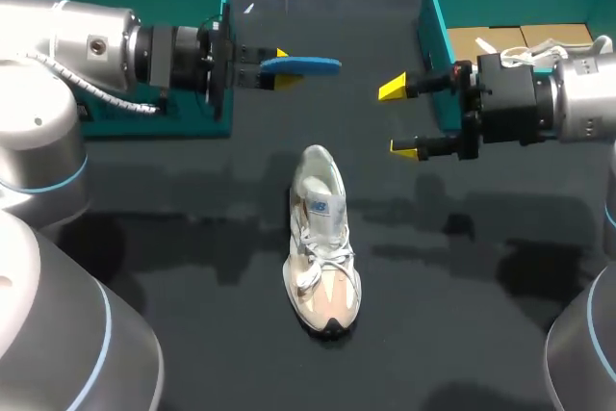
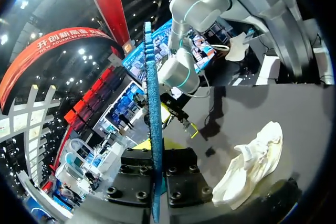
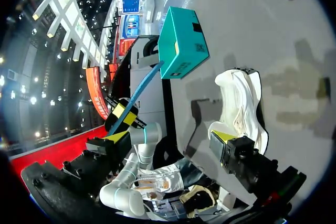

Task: Take the shoe out of the shoebox, open the shoe tongue, remove and reinsert the insole, then place the shoe into the shoebox

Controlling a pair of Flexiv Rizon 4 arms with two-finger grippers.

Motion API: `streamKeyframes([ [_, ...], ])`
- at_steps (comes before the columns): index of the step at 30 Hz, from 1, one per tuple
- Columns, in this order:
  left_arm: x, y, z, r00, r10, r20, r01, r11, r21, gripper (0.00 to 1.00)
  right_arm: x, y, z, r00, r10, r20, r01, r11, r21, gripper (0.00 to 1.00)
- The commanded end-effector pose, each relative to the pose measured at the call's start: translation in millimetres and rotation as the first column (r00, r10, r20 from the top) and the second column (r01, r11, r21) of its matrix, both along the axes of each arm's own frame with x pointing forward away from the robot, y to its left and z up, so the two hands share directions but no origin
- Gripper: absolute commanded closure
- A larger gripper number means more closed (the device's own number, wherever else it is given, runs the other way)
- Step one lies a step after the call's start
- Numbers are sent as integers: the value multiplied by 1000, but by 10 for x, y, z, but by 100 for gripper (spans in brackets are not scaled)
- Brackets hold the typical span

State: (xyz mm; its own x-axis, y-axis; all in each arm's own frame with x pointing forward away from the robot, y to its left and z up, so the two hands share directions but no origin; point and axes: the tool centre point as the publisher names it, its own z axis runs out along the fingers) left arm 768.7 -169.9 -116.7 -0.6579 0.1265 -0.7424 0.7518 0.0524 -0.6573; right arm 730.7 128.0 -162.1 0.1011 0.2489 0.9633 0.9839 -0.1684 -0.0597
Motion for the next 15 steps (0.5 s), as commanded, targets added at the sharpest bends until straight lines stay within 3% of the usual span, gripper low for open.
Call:
streamKeyframes([
  [1, 4, -35, -59, 996, 2, 92, -1, 1000, -7, 100, -1, 19, -5, 1000, -2, 0, 2, 1000, -3, 0],
  [15, 31, -87, -172, 892, -19, 451, 21, 1000, 1, 100, -9, 90, 134, 999, 8, 49, -9, 1000, 20, 0],
])
